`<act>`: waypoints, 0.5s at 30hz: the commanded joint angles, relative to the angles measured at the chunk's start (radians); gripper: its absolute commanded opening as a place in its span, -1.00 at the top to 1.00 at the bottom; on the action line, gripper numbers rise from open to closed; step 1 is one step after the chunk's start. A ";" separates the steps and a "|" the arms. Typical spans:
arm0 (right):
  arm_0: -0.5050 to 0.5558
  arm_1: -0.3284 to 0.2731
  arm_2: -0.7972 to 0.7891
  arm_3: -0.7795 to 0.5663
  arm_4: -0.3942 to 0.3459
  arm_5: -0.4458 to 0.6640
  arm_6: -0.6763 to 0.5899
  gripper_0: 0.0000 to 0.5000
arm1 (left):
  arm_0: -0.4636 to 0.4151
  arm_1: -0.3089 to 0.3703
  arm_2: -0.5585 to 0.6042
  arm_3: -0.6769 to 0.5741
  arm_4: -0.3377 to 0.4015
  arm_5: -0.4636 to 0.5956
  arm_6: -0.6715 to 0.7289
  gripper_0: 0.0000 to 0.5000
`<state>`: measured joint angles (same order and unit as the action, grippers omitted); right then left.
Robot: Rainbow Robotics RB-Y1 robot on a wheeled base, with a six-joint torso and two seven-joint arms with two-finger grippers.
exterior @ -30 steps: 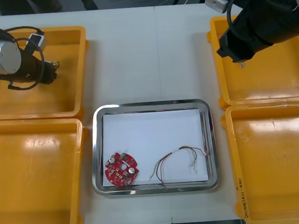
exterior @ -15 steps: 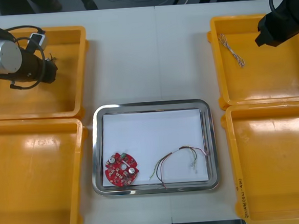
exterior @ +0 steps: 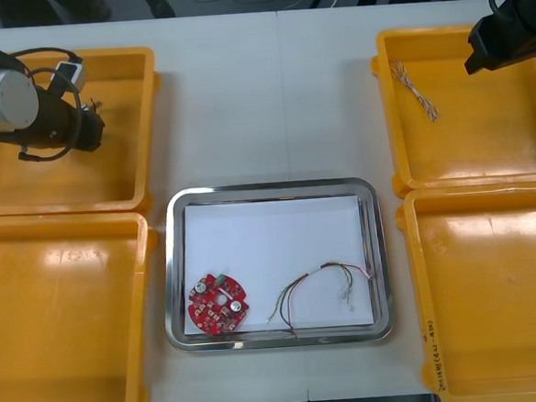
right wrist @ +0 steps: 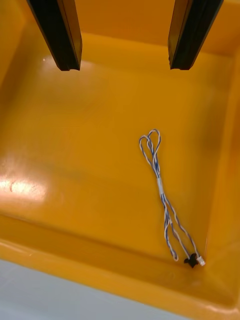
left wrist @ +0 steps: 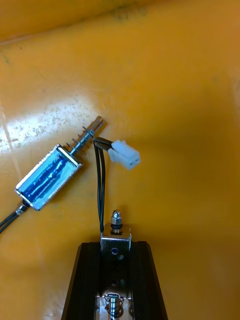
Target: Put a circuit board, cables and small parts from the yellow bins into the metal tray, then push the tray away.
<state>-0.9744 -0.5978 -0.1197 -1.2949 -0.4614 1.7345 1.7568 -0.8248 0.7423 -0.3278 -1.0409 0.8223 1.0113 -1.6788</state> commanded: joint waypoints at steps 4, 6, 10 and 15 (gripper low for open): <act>-0.099 0.013 -0.031 0.132 0.020 -0.125 -0.031 -1.00 | -0.031 0.029 0.081 -0.065 0.014 0.148 -0.119 1.00; -0.113 0.019 -0.031 0.174 0.023 -0.151 -0.034 -1.00 | -0.031 0.035 0.096 -0.077 0.014 0.178 -0.117 1.00; -0.178 0.039 -0.031 0.312 0.036 -0.208 -0.045 -1.00 | -0.031 0.048 0.145 -0.107 0.009 0.256 -0.116 1.00; -0.211 0.065 -0.031 0.428 0.046 -0.254 -0.048 -1.00 | -0.030 0.052 0.202 -0.137 -0.002 0.346 -0.111 1.00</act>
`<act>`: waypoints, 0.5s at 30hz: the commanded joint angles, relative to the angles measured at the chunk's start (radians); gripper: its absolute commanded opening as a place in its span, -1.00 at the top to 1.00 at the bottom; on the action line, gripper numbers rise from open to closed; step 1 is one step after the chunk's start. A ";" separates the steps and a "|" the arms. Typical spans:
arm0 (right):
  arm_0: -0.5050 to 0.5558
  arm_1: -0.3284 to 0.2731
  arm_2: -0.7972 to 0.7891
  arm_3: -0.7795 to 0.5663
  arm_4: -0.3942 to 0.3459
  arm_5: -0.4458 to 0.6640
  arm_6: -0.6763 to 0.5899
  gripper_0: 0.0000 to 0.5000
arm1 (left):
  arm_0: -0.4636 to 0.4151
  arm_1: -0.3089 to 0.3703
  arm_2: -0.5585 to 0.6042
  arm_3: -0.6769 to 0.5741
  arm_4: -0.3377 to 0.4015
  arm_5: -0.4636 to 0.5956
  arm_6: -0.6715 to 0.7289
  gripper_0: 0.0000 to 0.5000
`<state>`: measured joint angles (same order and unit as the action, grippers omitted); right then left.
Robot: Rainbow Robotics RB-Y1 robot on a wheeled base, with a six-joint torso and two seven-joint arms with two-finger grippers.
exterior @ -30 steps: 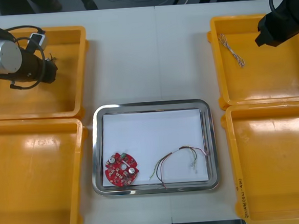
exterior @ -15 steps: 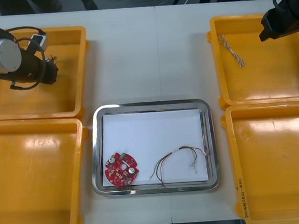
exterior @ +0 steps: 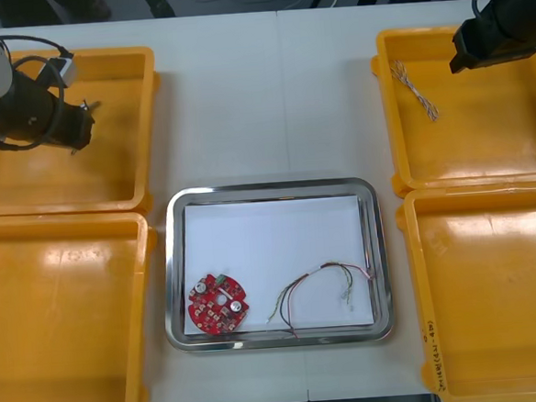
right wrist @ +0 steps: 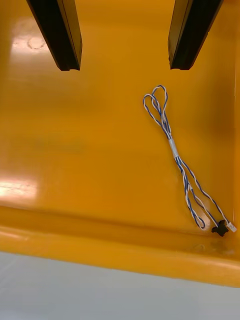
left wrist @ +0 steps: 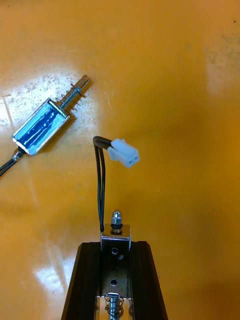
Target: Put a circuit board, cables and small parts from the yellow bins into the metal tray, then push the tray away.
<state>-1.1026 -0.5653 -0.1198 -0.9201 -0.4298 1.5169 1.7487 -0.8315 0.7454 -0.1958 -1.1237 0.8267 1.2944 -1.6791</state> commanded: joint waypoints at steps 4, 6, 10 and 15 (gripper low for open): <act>-0.079 0.065 -0.031 0.110 0.025 -0.083 -0.040 -1.00 | 0.002 0.051 0.124 -0.096 -0.020 0.115 -0.103 1.00; -0.077 0.074 -0.031 0.135 0.028 -0.096 -0.038 -1.00 | 0.018 0.051 0.150 -0.119 -0.027 0.137 -0.100 1.00; -0.071 0.090 -0.031 0.188 0.039 -0.132 -0.040 -1.00 | 0.060 0.054 0.207 -0.189 -0.047 0.207 -0.091 1.00; -0.057 0.099 -0.026 0.216 0.052 -0.162 -0.041 -1.00 | 0.104 0.052 0.276 -0.278 -0.064 0.298 -0.074 1.00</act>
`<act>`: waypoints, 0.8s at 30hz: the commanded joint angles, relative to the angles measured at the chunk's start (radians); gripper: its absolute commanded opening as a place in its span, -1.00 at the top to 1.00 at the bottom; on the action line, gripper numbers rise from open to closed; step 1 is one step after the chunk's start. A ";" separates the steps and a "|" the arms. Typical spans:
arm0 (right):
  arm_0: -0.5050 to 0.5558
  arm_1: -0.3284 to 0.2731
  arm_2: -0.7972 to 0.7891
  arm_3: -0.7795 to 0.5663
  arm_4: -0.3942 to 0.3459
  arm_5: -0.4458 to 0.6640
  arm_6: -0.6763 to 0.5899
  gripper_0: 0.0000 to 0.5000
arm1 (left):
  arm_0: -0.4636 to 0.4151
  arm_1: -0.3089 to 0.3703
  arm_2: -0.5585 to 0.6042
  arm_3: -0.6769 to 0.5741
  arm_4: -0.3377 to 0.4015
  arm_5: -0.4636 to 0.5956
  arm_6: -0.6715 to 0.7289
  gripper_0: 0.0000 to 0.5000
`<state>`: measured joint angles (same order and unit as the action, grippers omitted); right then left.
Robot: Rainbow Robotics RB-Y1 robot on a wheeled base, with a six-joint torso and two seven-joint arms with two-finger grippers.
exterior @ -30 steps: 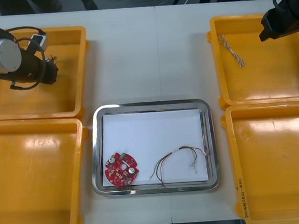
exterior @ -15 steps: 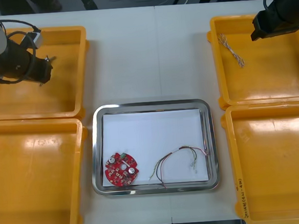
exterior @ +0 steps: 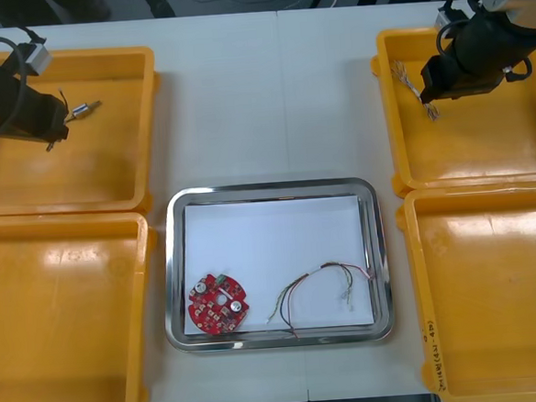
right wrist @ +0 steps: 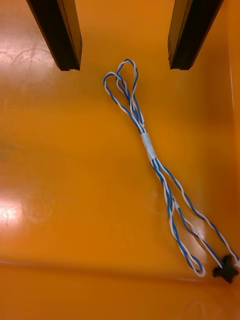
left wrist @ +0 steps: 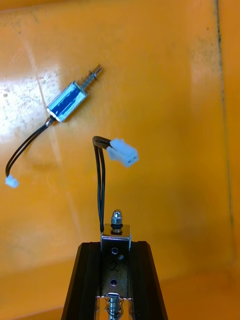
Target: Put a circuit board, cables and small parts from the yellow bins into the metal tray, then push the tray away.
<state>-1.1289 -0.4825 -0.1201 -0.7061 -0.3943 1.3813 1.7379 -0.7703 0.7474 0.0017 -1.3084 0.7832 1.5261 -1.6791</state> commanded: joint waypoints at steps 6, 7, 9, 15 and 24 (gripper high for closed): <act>-0.003 0.027 -0.019 0.002 0.025 -0.068 -0.032 -1.00 | 0.114 0.050 0.146 -0.226 -0.036 0.166 -0.045 1.00; 0.001 0.028 -0.019 0.002 0.026 -0.080 -0.034 -1.00 | 0.129 0.050 0.158 -0.255 -0.036 0.184 -0.033 1.00; 0.005 0.033 -0.018 0.003 0.031 -0.091 -0.035 -1.00 | 0.151 0.050 0.167 -0.299 -0.038 0.215 -0.001 1.00; 0.021 0.033 -0.013 0.003 0.040 -0.107 -0.038 -1.00 | 0.223 0.050 0.185 -0.477 -0.038 0.302 0.122 1.00; 0.054 0.033 -0.013 0.002 0.041 -0.130 -0.040 -1.00 | 0.275 0.044 0.193 -0.680 0.002 0.394 0.303 1.00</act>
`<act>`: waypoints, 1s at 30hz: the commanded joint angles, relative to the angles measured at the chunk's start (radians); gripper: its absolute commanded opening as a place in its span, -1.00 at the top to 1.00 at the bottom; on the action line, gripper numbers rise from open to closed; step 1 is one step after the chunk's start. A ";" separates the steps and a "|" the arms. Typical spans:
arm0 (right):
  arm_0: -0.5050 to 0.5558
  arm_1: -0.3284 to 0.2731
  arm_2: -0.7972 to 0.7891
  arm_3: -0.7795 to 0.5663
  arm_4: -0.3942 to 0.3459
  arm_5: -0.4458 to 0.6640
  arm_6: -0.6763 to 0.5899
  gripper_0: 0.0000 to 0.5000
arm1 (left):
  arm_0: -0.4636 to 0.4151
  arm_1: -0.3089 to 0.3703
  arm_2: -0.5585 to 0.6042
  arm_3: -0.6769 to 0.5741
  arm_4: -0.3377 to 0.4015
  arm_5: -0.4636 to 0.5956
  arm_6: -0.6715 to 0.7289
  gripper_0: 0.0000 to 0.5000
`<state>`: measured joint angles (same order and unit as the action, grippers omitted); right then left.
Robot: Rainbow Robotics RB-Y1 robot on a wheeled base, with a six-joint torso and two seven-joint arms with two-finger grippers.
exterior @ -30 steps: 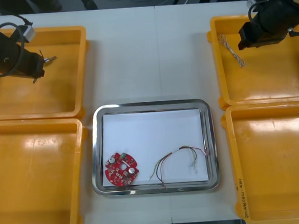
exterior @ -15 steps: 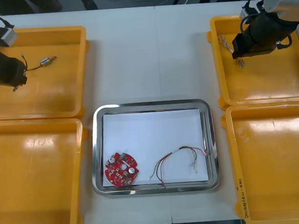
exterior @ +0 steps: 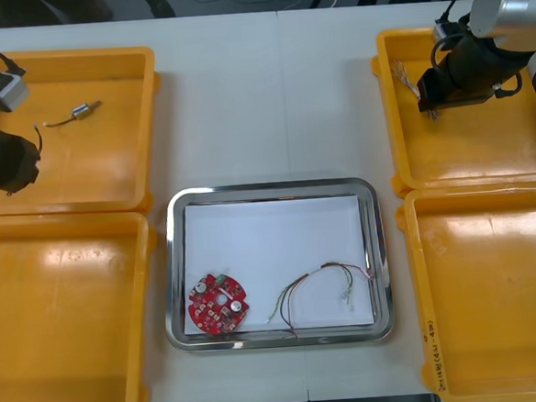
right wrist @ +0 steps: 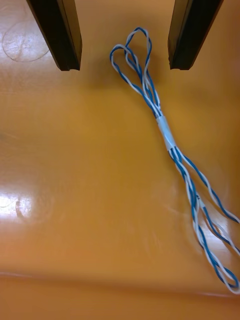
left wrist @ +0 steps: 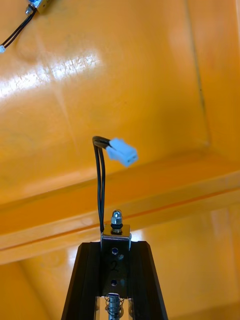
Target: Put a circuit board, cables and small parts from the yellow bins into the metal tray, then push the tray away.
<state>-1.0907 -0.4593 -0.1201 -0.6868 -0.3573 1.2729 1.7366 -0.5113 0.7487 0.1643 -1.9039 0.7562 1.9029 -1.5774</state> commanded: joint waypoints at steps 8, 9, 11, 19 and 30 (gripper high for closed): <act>0.029 0.019 -0.013 -0.017 -0.008 -0.033 -0.052 -1.00 | 0.004 0.029 -0.040 -0.205 0.067 0.017 0.375 1.00; 0.032 0.021 -0.013 -0.017 -0.009 -0.037 -0.052 -1.00 | 0.002 0.029 -0.049 -0.211 0.069 0.017 0.385 1.00; 0.037 0.021 -0.013 -0.017 -0.014 -0.049 -0.052 -1.00 | -0.013 0.028 -0.095 -0.233 0.075 0.017 0.433 1.00; 0.040 0.022 -0.013 -0.017 -0.029 -0.050 -0.049 0.34 | -0.087 0.008 -0.270 -0.268 0.080 0.017 0.593 1.00; 0.040 0.016 -0.012 -0.017 -0.031 -0.050 -0.038 1.00 | -0.185 -0.051 -0.480 -0.270 0.049 -0.039 0.769 1.00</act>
<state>-1.0578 -0.4524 -0.1201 -0.6869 -0.3842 1.2310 1.7292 -0.6364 0.7273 -0.2530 -2.1383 0.8259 1.8967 -0.8146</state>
